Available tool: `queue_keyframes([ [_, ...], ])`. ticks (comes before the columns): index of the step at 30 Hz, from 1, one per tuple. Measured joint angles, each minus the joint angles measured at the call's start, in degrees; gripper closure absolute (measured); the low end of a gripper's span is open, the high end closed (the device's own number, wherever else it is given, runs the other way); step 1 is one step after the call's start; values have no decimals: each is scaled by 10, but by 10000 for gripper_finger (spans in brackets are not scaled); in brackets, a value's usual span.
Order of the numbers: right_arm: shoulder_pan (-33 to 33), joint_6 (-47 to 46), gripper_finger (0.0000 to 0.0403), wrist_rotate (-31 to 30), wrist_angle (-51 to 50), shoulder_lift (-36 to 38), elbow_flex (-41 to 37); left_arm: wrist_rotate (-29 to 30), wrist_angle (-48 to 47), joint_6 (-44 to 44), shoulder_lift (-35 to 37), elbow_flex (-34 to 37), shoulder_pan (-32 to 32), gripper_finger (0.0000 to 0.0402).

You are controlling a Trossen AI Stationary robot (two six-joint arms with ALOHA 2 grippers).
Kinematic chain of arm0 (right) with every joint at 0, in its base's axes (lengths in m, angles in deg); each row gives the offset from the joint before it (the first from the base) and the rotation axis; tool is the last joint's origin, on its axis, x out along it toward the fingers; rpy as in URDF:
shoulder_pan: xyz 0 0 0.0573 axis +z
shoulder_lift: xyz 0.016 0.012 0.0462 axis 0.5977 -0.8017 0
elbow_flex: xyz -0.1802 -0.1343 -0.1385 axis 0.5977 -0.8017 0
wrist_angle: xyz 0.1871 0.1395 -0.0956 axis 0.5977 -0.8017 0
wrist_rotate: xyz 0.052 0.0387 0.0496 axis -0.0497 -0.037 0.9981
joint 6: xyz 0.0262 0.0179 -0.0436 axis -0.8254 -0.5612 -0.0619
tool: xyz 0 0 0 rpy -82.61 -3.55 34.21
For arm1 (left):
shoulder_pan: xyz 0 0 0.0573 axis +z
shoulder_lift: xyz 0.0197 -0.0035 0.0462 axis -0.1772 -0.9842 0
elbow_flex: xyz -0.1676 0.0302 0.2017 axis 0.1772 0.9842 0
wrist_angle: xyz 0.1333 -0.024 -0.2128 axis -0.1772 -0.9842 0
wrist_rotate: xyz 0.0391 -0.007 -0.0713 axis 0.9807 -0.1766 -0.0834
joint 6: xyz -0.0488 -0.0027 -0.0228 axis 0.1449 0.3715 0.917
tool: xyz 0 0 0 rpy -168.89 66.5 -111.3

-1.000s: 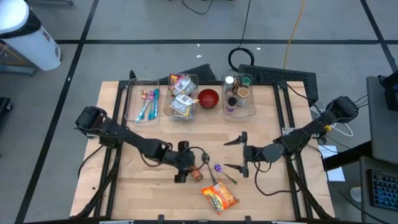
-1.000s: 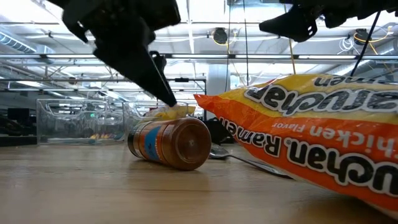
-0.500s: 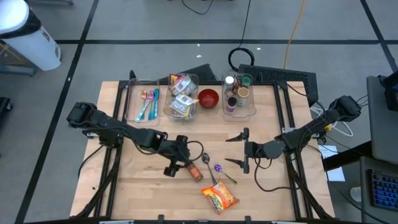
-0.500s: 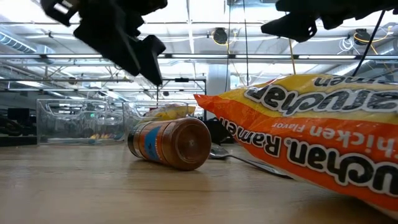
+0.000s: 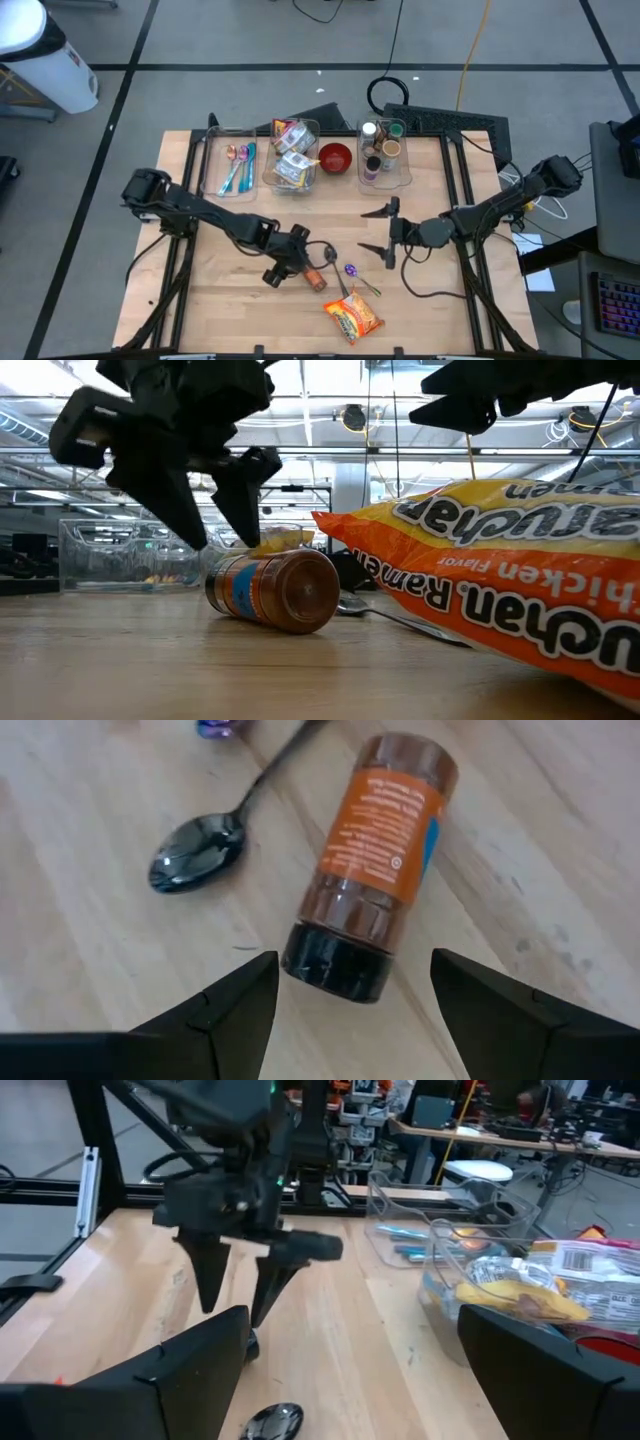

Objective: Pick & Place Food Item
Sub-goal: Put the black spoon into the left transparent bin

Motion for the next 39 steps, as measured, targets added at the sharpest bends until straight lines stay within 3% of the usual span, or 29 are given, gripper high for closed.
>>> queue_keyframes([
  [20, -7, -15, 59, 2, -15, 0, 0, -46, 33, -47, -62, 0, 38, 131],
  [26, -7, -15, 59, 2, -19, 0, 0, -75, 62, -26, -91, 1, 37, 131],
  [39, -7, -63, 64, 13, -53, 0, 0, -73, 119, 57, -82, 0, 36, 131],
])
